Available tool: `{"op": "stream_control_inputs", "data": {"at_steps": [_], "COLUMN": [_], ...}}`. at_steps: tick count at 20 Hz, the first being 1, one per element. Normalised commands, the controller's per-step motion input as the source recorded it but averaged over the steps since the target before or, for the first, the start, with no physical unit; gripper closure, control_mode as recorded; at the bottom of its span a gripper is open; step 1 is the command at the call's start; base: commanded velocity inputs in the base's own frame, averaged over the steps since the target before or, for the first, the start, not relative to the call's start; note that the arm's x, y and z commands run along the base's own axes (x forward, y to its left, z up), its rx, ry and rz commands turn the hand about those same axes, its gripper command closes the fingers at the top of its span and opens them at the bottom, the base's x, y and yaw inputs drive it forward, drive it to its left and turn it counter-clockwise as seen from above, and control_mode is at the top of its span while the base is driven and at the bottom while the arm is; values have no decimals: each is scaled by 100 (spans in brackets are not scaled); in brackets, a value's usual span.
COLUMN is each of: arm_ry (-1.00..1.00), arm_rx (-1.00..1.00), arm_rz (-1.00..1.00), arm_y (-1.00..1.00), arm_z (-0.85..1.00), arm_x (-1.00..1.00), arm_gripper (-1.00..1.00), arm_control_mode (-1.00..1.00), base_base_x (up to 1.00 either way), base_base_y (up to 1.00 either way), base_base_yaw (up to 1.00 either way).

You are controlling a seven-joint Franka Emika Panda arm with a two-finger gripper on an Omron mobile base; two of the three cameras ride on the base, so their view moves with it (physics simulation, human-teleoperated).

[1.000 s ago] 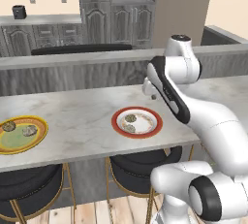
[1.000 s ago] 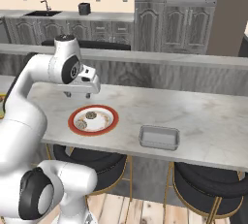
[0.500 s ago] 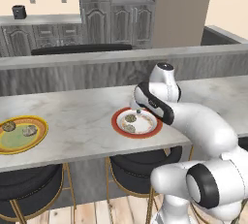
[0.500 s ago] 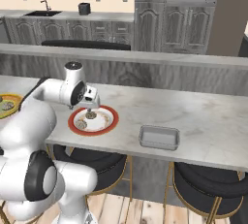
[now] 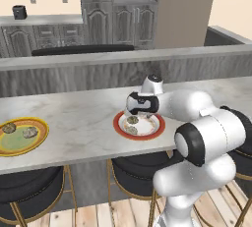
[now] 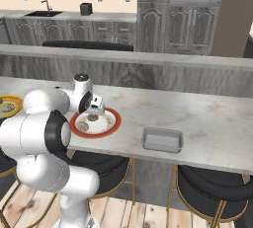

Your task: Place two dumplings into each of the tupperware containers and then place the containers in the fridge.

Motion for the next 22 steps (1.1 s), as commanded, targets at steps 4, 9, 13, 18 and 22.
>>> {"op": "stream_control_inputs", "data": {"at_steps": [4, 9, 13, 18, 22], "arm_ry": [2, 1, 0, 0, -10], "arm_rx": [0, -3, -5, -8, 1], "arm_rz": [0, 0, 0, 0, 0], "arm_y": [1, 8, 4, 3, 0], "arm_z": [-52, -52, -41, -66, -46], "arm_x": [66, 64, 36, 12, 1], "arm_gripper": [-100, -100, -100, 100, 100], "arm_control_mode": [-100, -100, -100, -100, -100], "base_base_x": [0, 0, 0, 0, 0], "base_base_y": [0, 0, 0, 0, 0], "base_base_yaw": [0, 0, 0, 0, 0]}}
